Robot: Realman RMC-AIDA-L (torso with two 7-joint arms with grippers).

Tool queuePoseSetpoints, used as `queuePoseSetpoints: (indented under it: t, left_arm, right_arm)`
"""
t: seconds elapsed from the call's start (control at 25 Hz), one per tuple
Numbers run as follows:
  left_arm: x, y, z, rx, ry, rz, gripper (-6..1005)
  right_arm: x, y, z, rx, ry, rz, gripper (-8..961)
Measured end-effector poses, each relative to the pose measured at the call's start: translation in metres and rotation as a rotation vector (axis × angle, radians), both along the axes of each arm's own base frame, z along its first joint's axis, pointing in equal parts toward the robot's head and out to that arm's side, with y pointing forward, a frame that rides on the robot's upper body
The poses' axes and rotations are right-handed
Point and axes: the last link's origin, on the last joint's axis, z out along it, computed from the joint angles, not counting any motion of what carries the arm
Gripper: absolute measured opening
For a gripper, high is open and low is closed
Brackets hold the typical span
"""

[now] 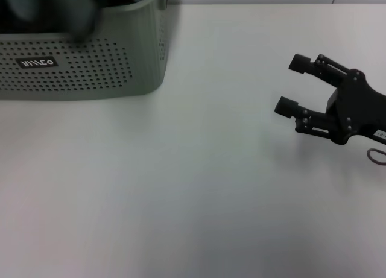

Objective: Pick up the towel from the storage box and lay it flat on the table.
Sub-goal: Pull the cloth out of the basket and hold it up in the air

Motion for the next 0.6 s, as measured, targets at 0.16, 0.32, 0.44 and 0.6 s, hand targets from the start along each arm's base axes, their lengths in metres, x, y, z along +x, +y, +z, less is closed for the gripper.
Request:
queuePoseSetpoints:
  t: [0.16, 0.32, 0.44, 0.6]
  left_arm:
    - [-0.001, -0.020, 0.004, -0.068, -0.047, -0.129, 17]
    - [-0.010, -0.026, 0.002, -0.082, -0.067, -0.124, 16]
    - [-0.016, -0.027, -0.002, -0.076, -0.068, -0.094, 16]
    - [-0.023, -0.027, -0.007, -0.056, -0.074, -0.085, 16]
  right_arm:
    - [0.001, 0.001, 0.005, 0.032, 0.018, 0.001, 857]
    - [-0.004, -0.001, 0.009, 0.039, 0.040, 0.035, 857]
    - [-0.014, -0.005, 0.008, 0.048, 0.057, 0.117, 857]
    - [-0.034, -0.008, -0.015, 0.147, 0.005, 0.264, 857]
